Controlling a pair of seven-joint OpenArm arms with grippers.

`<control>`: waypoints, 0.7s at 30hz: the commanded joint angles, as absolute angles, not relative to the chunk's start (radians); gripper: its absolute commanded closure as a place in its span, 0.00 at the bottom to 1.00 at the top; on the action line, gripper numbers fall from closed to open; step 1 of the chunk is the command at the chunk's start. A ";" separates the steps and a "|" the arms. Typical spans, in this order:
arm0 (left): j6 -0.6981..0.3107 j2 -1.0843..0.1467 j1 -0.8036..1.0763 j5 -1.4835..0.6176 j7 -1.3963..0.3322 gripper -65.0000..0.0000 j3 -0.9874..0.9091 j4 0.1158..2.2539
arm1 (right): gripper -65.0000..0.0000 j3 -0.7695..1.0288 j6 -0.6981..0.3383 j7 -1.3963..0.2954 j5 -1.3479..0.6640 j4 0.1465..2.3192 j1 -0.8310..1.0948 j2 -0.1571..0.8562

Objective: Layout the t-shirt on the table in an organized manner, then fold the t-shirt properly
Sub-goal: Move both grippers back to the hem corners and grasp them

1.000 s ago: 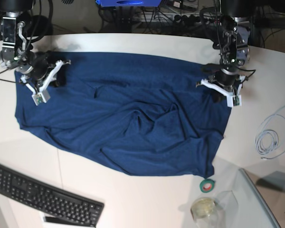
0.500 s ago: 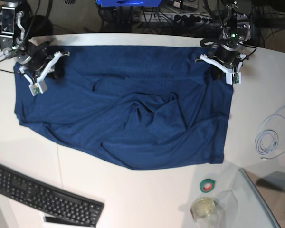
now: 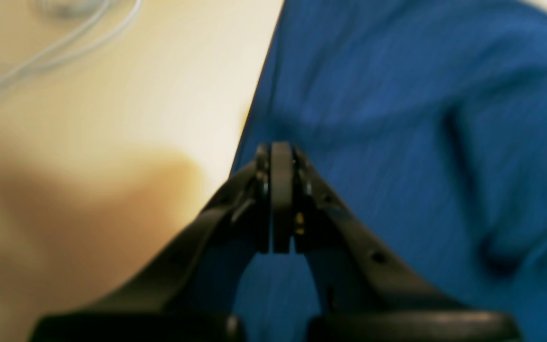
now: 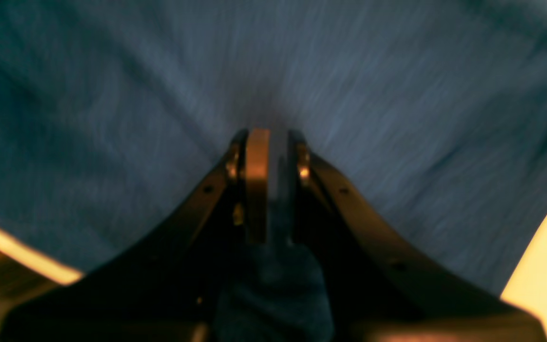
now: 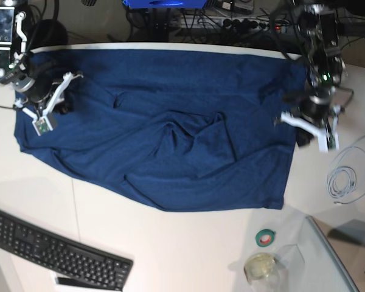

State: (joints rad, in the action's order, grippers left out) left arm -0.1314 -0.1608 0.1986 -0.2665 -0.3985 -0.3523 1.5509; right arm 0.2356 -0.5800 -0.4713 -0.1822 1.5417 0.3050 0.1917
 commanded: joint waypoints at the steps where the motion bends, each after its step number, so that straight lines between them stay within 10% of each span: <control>1: -0.117 -0.177 0.142 -0.262 -0.400 1.00 -0.367 1.561 | 0.90 0.239 -0.579 -0.466 -0.188 1.560 0.312 0.202; 11: -0.117 -0.211 -0.407 -0.013 -0.447 1.00 -0.340 0.957 | 0.90 0.239 -0.579 -0.466 -0.188 1.560 0.298 0.205; 18: -0.117 -0.223 -0.562 0.099 -0.114 0.39 -0.331 0.552 | 0.90 0.239 -0.579 -0.464 -0.188 1.557 0.294 0.208; 21: -0.117 -0.231 -0.634 0.128 -0.035 0.29 -0.331 0.369 | 0.90 0.240 -0.579 -0.464 -0.188 1.554 0.285 0.223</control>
